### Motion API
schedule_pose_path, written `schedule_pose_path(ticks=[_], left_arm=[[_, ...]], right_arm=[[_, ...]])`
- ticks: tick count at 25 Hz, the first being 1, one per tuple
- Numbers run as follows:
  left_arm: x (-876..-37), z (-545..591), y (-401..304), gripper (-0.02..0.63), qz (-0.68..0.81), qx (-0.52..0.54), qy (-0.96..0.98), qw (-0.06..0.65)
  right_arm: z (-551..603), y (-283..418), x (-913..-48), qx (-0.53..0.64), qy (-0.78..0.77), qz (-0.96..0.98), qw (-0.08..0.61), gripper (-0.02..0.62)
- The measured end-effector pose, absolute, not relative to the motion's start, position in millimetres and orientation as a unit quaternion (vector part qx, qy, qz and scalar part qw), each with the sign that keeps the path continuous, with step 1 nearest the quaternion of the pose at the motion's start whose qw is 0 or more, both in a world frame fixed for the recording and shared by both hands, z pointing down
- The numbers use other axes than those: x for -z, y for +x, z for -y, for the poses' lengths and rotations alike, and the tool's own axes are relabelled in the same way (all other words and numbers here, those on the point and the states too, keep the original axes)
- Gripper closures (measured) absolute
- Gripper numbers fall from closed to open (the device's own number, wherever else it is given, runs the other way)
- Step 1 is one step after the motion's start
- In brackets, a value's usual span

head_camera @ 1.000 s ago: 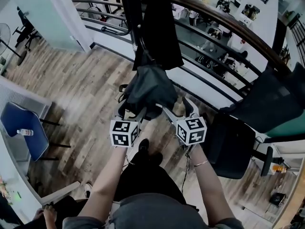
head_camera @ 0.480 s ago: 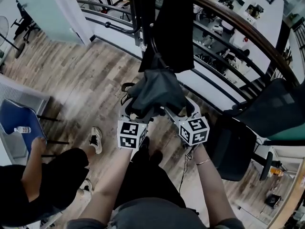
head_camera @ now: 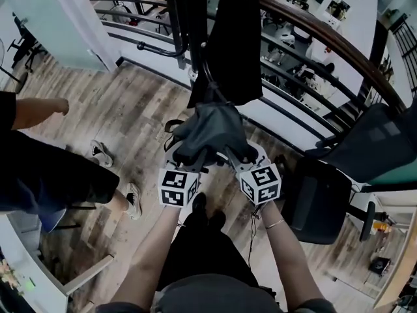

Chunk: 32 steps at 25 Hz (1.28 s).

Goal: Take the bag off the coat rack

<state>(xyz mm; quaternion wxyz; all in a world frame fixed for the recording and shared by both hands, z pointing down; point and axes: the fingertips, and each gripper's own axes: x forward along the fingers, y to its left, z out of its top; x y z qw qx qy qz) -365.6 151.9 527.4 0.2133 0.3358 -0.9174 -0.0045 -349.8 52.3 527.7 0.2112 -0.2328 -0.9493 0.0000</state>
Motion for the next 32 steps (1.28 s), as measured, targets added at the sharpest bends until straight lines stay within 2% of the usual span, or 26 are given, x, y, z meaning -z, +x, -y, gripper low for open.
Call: schedule_pose_path(ticks=[5,11,32], left_arm=[[-523.6,-148.6,-362.6,0.470,0.910,-0.004,0.358,0.208],[-512.5,-137.6,-343.6,0.569,0.896,-0.023,0.397,0.199],[-467.8,-136.7,-288.8,0.575,0.896,-0.028,0.403,0.185]], right_arm=[[-62.6,-347.4,-522.4,0.024,-0.222,0.952,0.209,0.494],[-64.0,-335.1,-509.2,0.064,-0.202,0.957,0.196,0.517],[-72.5,-274.0,-450.8,0.089,-0.183,0.969,0.141,0.568]])
